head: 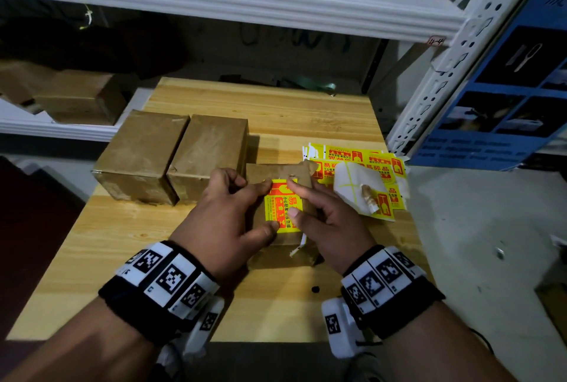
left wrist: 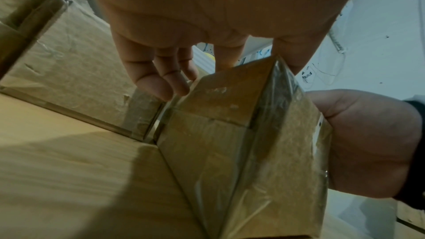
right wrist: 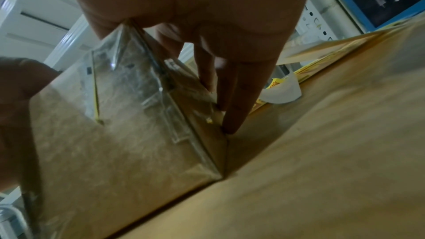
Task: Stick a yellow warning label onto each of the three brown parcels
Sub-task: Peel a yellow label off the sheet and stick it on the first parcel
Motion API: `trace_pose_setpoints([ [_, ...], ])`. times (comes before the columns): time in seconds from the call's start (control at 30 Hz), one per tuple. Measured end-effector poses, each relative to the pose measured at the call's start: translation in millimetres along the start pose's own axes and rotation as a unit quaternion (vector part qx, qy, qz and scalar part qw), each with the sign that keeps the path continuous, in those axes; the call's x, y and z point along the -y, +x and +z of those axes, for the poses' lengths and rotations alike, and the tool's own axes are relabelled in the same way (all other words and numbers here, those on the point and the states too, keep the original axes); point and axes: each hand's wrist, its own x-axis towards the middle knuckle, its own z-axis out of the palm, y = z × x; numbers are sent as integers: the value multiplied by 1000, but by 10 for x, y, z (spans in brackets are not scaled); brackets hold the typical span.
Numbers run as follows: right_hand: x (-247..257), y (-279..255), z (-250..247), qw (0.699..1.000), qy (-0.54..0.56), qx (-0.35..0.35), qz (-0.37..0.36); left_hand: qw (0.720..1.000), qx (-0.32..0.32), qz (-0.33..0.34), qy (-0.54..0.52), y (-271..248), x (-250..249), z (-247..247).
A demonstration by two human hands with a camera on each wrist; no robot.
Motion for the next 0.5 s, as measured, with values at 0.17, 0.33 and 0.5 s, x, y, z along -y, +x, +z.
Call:
trace_pose_setpoints([
  [0.17, 61, -7, -23, 998, 17, -64, 7, 1000, -1, -6, 4, 1, -25, -3],
  [0.33, 57, -25, -2, 996, -5, -88, 2, 1000, -2, -4, -4, -12, -1, -14],
  [0.5, 12, 4, -74, 997, 65, -48, -8, 999, -24, 6, -43, -31, 50, -58],
])
